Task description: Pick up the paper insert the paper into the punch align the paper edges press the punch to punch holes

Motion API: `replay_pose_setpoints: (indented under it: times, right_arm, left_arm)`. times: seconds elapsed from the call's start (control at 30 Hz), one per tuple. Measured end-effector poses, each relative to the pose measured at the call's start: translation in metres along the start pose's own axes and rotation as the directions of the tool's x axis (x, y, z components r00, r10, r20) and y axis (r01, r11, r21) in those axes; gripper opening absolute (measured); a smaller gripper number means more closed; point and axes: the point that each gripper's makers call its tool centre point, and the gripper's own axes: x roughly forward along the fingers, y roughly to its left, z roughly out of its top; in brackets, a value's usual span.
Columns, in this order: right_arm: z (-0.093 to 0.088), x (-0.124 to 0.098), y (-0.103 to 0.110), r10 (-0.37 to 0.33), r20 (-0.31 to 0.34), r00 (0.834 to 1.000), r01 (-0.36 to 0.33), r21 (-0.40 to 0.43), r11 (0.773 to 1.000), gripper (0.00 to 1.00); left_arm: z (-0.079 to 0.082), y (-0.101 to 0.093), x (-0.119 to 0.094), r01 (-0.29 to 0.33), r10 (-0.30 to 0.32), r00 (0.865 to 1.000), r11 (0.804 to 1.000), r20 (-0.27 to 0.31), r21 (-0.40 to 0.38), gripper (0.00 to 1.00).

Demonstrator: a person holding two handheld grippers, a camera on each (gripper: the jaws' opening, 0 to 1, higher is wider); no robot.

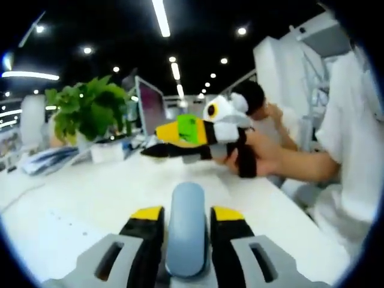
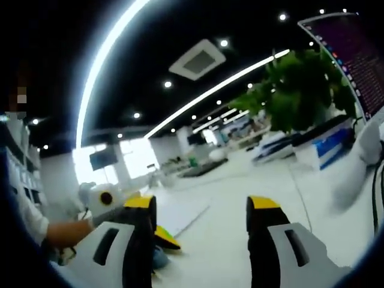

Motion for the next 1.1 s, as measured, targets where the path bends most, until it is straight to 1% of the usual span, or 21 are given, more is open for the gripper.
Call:
replay_pose_setpoints:
  times: [0.07,0.17,0.27,0.33,0.37,0.43,0.47,0.53,0.6,0.63,0.67,0.7,0.8,0.87,0.93,0.97,1.03,1.07,1.1]
  right_arm:
    - [-0.001,0.001,0.001,0.004,-0.007,1.0,-0.004,-0.005,1.0,0.61]
    - [-0.001,0.001,0.003,0.018,-0.008,1.0,-0.018,-0.029,0.999,0.56]
    - [-0.001,0.002,0.004,0.038,-0.016,0.999,-0.039,-0.063,0.997,0.48]
    - [-0.002,0.002,0.007,0.05,-0.024,0.998,-0.051,-0.067,0.996,0.39]
    - [-0.003,0.002,0.012,0.073,-0.038,0.997,-0.075,-0.072,0.995,0.35]
    - [-0.002,0.002,0.023,0.091,-0.036,0.995,-0.093,-0.048,0.995,0.22]
    - [-0.002,0.002,0.038,0.127,-0.044,0.991,-0.131,-0.077,0.988,0.16]
    - [0.0,0.004,0.052,0.124,-0.045,0.991,-0.128,-0.099,0.987,0.04]
    - [-0.004,0.011,0.077,0.131,-0.089,0.987,-0.145,-0.183,0.972,0.05]
    - [-0.008,0.013,0.082,0.116,-0.119,0.986,-0.139,-0.21,0.968,0.05]
    - [-0.01,0.015,0.083,0.108,-0.127,0.986,-0.134,-0.218,0.967,0.05]
    - [-0.013,0.017,0.085,0.094,-0.139,0.986,-0.126,-0.246,0.961,0.05]
    - [-0.024,0.024,0.09,0.049,-0.17,0.984,-0.104,-0.331,0.938,0.04]
    - [-0.035,0.025,0.084,0.006,-0.213,0.977,-0.085,-0.365,0.927,0.04]
    - [-0.039,0.026,0.083,-0.008,-0.215,0.977,-0.072,-0.366,0.928,0.04]
    - [-0.034,0.025,0.082,-0.008,-0.217,0.976,-0.076,-0.374,0.924,0.04]
    - [-0.035,0.022,0.084,-0.022,-0.221,0.975,-0.065,-0.376,0.924,0.03]
    - [-0.034,0.022,0.08,-0.013,-0.21,0.978,-0.067,-0.372,0.926,0.03]
    - [-0.034,0.02,0.078,-0.016,-0.208,0.978,-0.059,-0.346,0.936,0.03]
  left_arm:
    - [-0.001,0.0,0.0,0.001,-0.001,1.0,1.0,-0.003,0.009,0.29]
    - [0.0,0.0,0.0,0.003,-0.003,1.0,1.0,-0.001,0.008,0.29]
    - [0.0,-0.001,0.0,0.004,-0.004,1.0,1.0,-0.001,0.006,0.28]
    - [-0.001,-0.003,-0.001,0.017,-0.017,1.0,0.999,-0.002,0.029,0.27]
    - [-0.001,-0.003,-0.001,0.014,-0.014,1.0,1.0,-0.001,0.028,0.27]
    - [-0.001,-0.003,-0.001,0.017,-0.017,1.0,0.999,0.0,0.032,0.27]
    - [-0.001,-0.002,0.0,0.015,-0.015,1.0,1.0,-0.001,0.025,0.27]
    - [-0.002,-0.002,0.0,0.013,-0.013,1.0,1.0,-0.003,0.021,0.27]
    - [-0.002,-0.002,0.0,0.013,-0.013,1.0,1.0,-0.004,0.017,0.27]
    - [-0.002,-0.001,0.0,0.013,-0.012,1.0,1.0,-0.004,0.015,0.27]
    - [-0.002,-0.001,0.0,0.013,-0.012,1.0,1.0,-0.004,0.014,0.27]
    - [-0.002,-0.001,0.0,0.012,-0.012,1.0,1.0,-0.004,0.013,0.27]
    - [-0.002,-0.001,0.001,0.012,-0.012,1.0,1.0,-0.004,0.011,0.27]
    - [-0.002,-0.001,0.001,0.012,-0.012,1.0,1.0,-0.004,0.012,0.27]
    - [-0.002,-0.001,0.001,0.013,-0.012,1.0,1.0,-0.003,0.014,0.26]
    - [-0.002,-0.002,0.001,0.014,-0.014,1.0,1.0,-0.003,0.015,0.26]
    - [-0.001,-0.002,0.002,0.015,-0.014,1.0,1.0,-0.003,0.016,0.26]
    - [-0.001,-0.001,0.002,0.014,-0.014,1.0,1.0,-0.004,0.011,0.26]
    - [-0.002,-0.002,0.002,0.017,-0.017,1.0,1.0,-0.006,0.013,0.26]
